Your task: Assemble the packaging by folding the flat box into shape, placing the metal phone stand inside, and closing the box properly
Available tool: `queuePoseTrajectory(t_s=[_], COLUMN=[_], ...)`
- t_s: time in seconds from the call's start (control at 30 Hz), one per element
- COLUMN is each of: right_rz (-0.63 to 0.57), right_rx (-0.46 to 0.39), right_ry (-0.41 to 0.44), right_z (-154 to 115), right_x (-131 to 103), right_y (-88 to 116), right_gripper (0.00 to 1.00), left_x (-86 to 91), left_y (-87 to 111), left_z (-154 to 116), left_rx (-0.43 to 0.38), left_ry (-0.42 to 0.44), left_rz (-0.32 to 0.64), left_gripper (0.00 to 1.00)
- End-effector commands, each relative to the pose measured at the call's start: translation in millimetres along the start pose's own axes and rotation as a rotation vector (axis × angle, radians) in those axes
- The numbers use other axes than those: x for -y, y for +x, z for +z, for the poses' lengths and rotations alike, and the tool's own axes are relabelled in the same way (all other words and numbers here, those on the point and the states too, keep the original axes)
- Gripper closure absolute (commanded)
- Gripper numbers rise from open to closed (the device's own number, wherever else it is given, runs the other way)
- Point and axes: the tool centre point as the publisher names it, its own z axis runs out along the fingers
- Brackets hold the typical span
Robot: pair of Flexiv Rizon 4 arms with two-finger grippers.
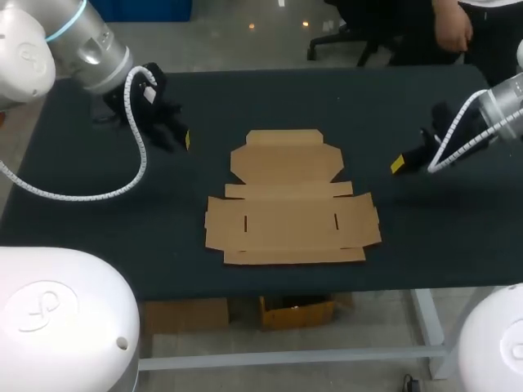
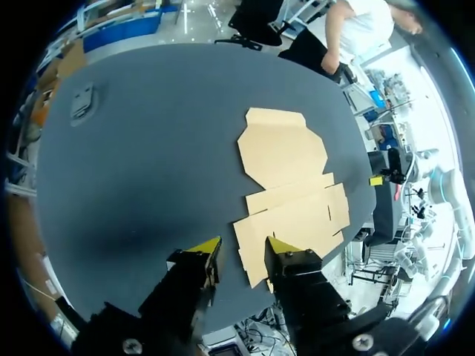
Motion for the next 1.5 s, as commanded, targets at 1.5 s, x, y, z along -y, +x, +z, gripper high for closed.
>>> queuePoseTrajectory(t_s=[1.5], right_rz=[0.096], right_rx=[0.183], right_ry=[-0.019], right_z=[40], right_x=[-21], right_y=[-28], right_gripper=[1.00], left_x=[-11.1], left_y=[-16.9], left_z=[66], left_rx=[0.222], left_ry=[0.063], left_rz=[0.063], left_gripper=[1.00])
